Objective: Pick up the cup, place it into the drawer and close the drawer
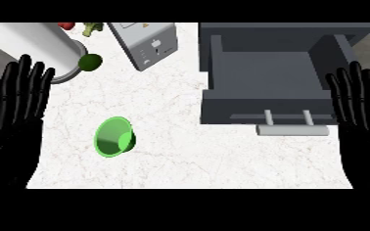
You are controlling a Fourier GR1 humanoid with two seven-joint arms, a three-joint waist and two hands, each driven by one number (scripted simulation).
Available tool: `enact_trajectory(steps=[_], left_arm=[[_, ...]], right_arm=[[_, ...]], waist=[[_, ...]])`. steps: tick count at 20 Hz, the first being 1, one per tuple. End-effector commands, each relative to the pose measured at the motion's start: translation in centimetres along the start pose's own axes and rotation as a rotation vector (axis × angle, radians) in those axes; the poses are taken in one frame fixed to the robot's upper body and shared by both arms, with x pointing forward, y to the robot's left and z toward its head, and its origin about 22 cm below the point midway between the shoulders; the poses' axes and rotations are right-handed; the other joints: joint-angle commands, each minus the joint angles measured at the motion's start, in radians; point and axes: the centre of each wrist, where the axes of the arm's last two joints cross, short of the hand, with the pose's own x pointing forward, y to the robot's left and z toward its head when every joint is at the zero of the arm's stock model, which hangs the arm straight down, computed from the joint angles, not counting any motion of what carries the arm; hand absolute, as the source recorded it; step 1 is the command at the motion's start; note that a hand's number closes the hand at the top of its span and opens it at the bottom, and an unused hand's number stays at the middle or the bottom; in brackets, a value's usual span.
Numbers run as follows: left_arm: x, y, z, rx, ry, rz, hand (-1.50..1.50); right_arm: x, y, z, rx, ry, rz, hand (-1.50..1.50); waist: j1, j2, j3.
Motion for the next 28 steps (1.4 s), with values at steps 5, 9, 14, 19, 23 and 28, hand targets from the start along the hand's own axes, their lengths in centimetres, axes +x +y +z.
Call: enact_trajectory(steps=[5,9,14,19,23,28], left_arm=[[0.9,1.6,-0.7,-0.323,-0.058,0.186,-1.5],[-3.3,1.5,2.2,-0.236,0.193,0.395,-1.5],[-4.3,2.8,2.9,-0.264,0.213,0.42,-1.5],[-9.3,5.5,1.6,-0.218,0.284,0.355,-1.5],[-11.5,4.1,3.1,-0.231,0.323,0.327,-1.5],[-14.9,4.2,5.6,-0.211,0.39,0.289,-1.5]], right_arm=[[-0.2,0.9,-1.0,0.031,-0.05,-0.028,-1.5],[-1.0,0.7,-1.5,0.176,0.095,-0.028,-1.5],[-1.1,1.8,-3.6,0.157,0.087,-0.045,-1.5],[-0.2,0.7,-4.2,0.187,0.116,-0.037,-1.5],[-1.2,-0.5,-5.0,0.17,0.079,-0.042,-1.5],[-1.7,-1.5,-6.1,0.179,0.053,-0.022,-1.5]], waist=[[-0.005,-0.026,-0.013],[0.001,-0.023,-0.013],[-0.003,-0.026,-0.012],[-0.012,-0.024,-0.013],[-0.008,-0.025,-0.012],[-0.008,-0.024,-0.013]])
